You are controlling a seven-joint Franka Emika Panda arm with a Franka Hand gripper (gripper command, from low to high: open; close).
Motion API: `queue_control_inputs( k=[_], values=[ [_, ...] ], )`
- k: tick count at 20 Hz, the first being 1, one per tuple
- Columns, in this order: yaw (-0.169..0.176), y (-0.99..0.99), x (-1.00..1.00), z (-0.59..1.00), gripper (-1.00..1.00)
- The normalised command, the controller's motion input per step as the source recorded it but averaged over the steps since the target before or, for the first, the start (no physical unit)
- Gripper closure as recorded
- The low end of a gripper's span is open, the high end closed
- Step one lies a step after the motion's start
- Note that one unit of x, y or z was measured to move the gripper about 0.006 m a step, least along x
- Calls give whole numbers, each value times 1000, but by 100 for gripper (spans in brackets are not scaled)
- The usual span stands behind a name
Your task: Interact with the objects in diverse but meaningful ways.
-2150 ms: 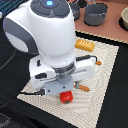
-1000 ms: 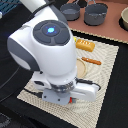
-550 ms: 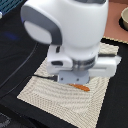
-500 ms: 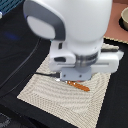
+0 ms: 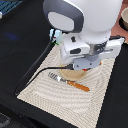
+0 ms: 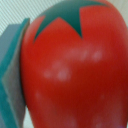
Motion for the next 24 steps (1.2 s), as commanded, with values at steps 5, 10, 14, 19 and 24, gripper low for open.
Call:
queue_control_inputs(
  k=[5, 10, 14, 19, 24],
  values=[
    [92, -90, -842, -116, 100],
    [43, -154, -639, 6, -100],
    [67, 215, -105, 686, -100],
    [149, 534, -25, 869, -100],
    [164, 624, 0, 617, -100]
  ],
)
